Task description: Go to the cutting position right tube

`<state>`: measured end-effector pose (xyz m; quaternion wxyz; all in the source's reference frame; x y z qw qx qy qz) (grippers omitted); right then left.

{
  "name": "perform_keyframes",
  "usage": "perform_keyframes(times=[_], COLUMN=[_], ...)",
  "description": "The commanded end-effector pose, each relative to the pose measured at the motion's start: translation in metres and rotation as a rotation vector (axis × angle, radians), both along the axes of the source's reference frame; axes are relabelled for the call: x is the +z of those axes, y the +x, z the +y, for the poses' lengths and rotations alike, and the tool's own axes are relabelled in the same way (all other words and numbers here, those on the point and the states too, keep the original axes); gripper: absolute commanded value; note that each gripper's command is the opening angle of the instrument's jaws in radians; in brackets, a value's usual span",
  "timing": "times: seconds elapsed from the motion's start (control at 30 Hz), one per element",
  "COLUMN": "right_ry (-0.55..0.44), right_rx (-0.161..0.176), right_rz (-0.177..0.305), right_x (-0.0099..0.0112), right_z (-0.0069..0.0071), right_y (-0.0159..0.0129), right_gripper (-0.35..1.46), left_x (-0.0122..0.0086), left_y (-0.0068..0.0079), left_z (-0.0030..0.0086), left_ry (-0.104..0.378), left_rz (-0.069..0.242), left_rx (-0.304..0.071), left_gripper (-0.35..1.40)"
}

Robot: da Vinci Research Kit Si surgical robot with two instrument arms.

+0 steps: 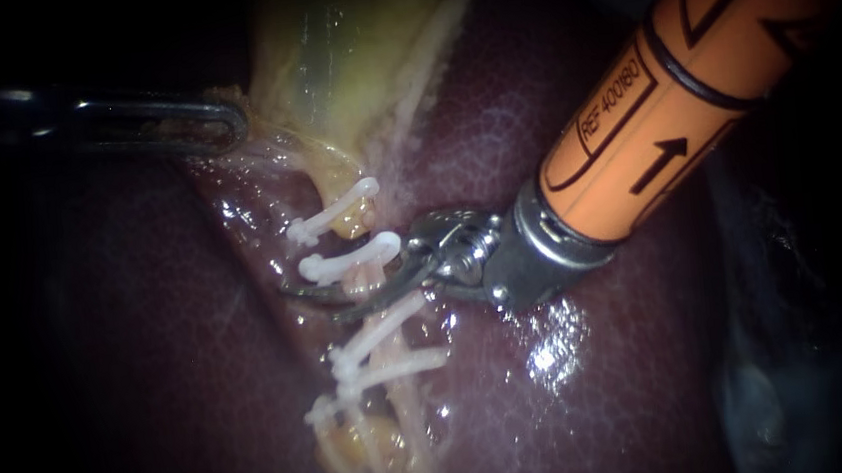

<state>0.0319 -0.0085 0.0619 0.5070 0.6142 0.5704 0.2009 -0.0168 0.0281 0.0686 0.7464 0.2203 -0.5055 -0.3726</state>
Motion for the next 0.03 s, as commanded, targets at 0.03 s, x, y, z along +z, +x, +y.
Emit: perform_keyframes(times=[0.03], right_ry=[0.000], right_rx=[0.000], right_rz=[0.000], right_x=[0.0001], right_z=[0.0000], right_y=[0.0000], right_gripper=[1.04], left_x=[0.0000], left_y=[0.0000], left_z=[0.0000], left_ry=[0.000], left_rz=[0.000], left_rx=[0.000], left_gripper=[-0.35])
